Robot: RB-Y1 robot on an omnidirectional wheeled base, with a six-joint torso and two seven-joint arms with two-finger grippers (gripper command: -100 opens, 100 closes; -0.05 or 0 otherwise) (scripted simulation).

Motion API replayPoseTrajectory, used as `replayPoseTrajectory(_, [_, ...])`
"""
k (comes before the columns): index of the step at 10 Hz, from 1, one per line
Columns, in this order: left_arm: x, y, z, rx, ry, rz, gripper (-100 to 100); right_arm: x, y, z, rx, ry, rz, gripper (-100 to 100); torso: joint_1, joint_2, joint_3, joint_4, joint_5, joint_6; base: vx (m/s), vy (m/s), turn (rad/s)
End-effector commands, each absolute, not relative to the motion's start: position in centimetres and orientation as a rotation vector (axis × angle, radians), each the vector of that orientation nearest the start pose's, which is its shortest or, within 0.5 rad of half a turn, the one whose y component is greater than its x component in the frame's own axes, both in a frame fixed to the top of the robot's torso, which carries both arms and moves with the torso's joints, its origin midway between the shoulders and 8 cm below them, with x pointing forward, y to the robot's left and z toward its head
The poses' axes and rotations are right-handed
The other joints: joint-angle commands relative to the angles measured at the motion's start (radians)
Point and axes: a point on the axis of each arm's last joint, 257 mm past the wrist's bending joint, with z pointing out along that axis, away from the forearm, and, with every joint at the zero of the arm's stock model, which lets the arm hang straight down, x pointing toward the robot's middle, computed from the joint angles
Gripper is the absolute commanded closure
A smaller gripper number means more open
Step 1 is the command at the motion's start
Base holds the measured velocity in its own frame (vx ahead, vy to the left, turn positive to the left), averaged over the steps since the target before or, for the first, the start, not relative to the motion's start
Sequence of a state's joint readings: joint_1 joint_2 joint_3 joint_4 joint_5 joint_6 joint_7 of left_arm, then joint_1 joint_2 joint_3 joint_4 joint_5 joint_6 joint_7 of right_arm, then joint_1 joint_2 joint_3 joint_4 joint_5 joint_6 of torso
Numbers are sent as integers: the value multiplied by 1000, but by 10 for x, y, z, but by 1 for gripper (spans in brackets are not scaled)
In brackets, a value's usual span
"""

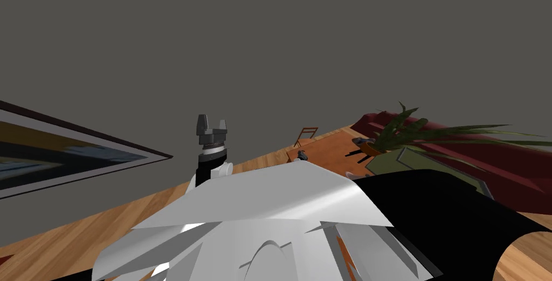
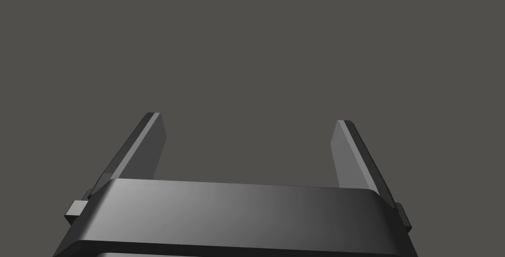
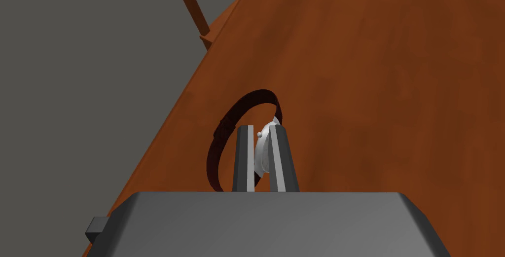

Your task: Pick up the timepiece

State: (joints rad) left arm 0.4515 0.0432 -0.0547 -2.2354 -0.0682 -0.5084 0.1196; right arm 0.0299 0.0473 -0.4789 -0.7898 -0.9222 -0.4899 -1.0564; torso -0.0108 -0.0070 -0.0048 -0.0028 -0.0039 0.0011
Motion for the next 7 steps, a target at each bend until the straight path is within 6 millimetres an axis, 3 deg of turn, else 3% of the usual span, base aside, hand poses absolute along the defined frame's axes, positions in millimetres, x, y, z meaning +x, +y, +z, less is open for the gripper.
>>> replayPoseTrajectory(1, [358, 244, 20, -631, 660, -1445, 0, 294, -467, -527, -2634, 1577, -1721, 0, 0, 0, 0, 0, 0, 0, 0, 0, 0])
replayPoseTrajectory(2, [358, 244, 20, -631, 660, -1445, 0, 300, -470, -526, -2643, 1517, -1734, 100, 0, 0, 0, 0, 0, 0, 56, 48, -276])
replayPoseTrajectory(7, [358, 244, 20, -631, 660, -1445, 0, 316, -475, -521, -2642, 1390, -1759, 100, 3, -5, -3, -1, 1, 0, 63, 63, -188])
